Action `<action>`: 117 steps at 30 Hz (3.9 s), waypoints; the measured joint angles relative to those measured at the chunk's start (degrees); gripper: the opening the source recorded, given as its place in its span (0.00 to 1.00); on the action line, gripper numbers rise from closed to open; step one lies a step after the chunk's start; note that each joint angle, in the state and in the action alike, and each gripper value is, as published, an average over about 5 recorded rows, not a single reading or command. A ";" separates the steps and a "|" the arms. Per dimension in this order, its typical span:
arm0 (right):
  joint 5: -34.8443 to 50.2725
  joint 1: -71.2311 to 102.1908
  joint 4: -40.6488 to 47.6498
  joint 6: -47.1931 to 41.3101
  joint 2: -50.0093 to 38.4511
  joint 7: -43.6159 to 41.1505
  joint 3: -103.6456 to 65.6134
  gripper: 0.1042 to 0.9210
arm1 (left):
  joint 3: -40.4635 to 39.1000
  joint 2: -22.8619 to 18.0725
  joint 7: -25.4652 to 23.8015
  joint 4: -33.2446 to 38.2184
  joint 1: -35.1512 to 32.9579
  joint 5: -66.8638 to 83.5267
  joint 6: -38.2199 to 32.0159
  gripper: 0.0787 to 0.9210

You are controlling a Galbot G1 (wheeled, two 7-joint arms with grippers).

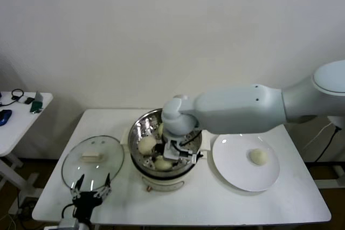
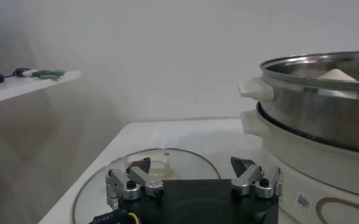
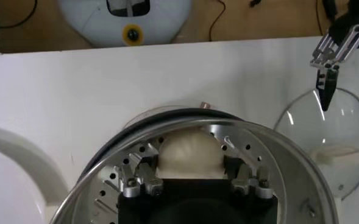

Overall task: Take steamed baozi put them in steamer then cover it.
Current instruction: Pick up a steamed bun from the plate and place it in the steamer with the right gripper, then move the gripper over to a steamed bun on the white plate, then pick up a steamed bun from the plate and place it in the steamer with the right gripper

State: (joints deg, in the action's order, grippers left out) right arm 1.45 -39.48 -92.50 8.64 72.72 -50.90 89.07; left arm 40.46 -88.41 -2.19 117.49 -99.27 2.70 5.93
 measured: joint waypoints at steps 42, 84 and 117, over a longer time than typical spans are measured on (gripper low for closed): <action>19.45 -4.97 14.57 -16.32 -36.51 -5.69 8.20 0.88 | 0.46 1.13 -0.41 0.01 0.83 0.56 0.14 0.88; 9.74 26.41 33.99 -16.23 -31.39 -4.82 -14.37 0.88 | 0.29 -0.05 -0.33 -0.71 0.15 -1.12 0.40 0.88; 35.21 -12.94 14.34 -22.63 -23.07 -6.96 1.99 0.67 | 0.50 1.18 -0.36 0.14 1.36 0.73 1.20 0.88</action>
State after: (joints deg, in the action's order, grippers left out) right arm 36.66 -52.42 -78.15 -13.99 49.65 -57.86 91.06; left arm 40.96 -87.23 -2.55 117.63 -97.91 3.42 7.14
